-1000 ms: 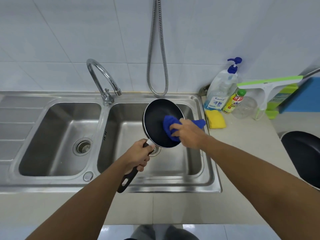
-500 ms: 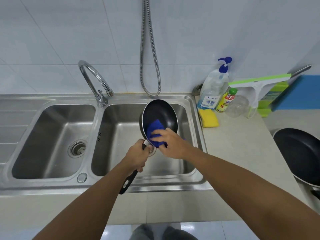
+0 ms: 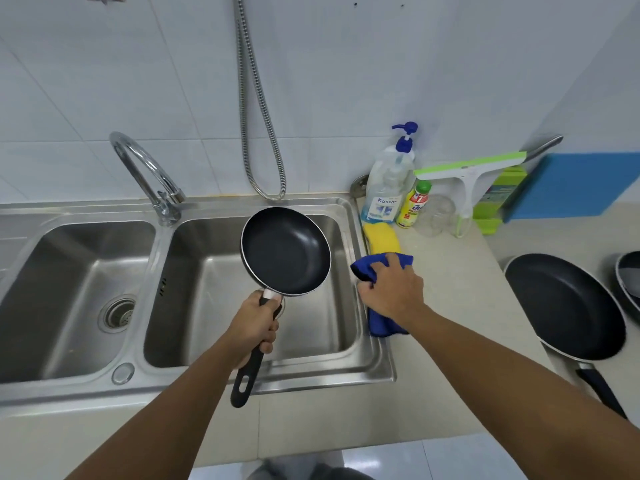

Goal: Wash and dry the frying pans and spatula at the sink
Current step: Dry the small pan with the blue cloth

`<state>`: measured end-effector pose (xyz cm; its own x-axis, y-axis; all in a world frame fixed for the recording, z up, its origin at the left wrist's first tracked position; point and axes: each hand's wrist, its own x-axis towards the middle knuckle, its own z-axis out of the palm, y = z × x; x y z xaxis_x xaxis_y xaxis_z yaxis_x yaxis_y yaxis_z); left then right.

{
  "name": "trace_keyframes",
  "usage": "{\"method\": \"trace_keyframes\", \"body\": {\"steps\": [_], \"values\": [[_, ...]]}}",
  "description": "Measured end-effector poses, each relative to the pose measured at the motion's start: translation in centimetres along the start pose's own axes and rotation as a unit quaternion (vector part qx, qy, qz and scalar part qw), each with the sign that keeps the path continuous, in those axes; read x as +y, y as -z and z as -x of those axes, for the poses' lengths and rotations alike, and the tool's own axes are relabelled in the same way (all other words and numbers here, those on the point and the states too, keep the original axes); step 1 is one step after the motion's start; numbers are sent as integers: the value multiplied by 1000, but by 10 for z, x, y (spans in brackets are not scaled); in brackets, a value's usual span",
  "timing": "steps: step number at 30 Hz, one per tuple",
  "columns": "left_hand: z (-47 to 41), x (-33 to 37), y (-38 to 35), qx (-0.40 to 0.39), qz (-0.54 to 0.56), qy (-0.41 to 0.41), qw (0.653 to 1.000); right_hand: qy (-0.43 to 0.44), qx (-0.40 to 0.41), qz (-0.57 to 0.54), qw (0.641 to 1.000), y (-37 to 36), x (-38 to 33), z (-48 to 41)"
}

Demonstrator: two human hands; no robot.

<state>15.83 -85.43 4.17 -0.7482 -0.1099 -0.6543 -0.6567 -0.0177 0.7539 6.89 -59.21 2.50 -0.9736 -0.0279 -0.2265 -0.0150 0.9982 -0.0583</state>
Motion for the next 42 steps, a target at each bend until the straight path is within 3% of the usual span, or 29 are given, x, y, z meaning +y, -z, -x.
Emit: {"method": "trace_keyframes", "body": {"steps": [2, 7, 14, 18, 20, 22, 25, 27, 30, 34, 38, 42], "values": [[2, -1, -7, -5, 8, 0, 1000, 18, -41, 59, 997, -18, 12, 5], [6, -5, -23, -14, 36, 16, 999, 151, -100, 34, 983, -63, 42, 12], [20, -11, -32, -21, 48, 19, 998, 179, -137, 84, 971, -54, 60, -1], [26, -12, -30, -26, 58, 20, 998, 126, -155, 56, 978, -36, 50, -9], [28, -12, -28, -32, 58, 19, 998, 93, -42, -84, 991, -17, 24, -5], [30, -10, -26, -38, 60, 18, 997, 49, 45, -299, 952, -2, -10, 2], [34, -4, -25, -53, 70, 16, 996, -6, 1, -456, 890, 12, -49, 2], [37, 0, -25, -62, 78, 10, 995, -45, 16, -492, 869, 15, -60, 2], [39, 5, -23, -81, 64, -8, 995, -86, 43, -484, 870, 19, -59, -3], [38, 12, -26, -108, -5, -14, 994, -126, 16, -504, 855, 0, -29, -23], [38, 11, -43, -129, -24, 9, 991, -155, 2, -529, 835, 41, -14, 5], [36, 9, -71, -147, -83, 8, 986, -167, -2, -513, 842, 46, 25, 5]]}}
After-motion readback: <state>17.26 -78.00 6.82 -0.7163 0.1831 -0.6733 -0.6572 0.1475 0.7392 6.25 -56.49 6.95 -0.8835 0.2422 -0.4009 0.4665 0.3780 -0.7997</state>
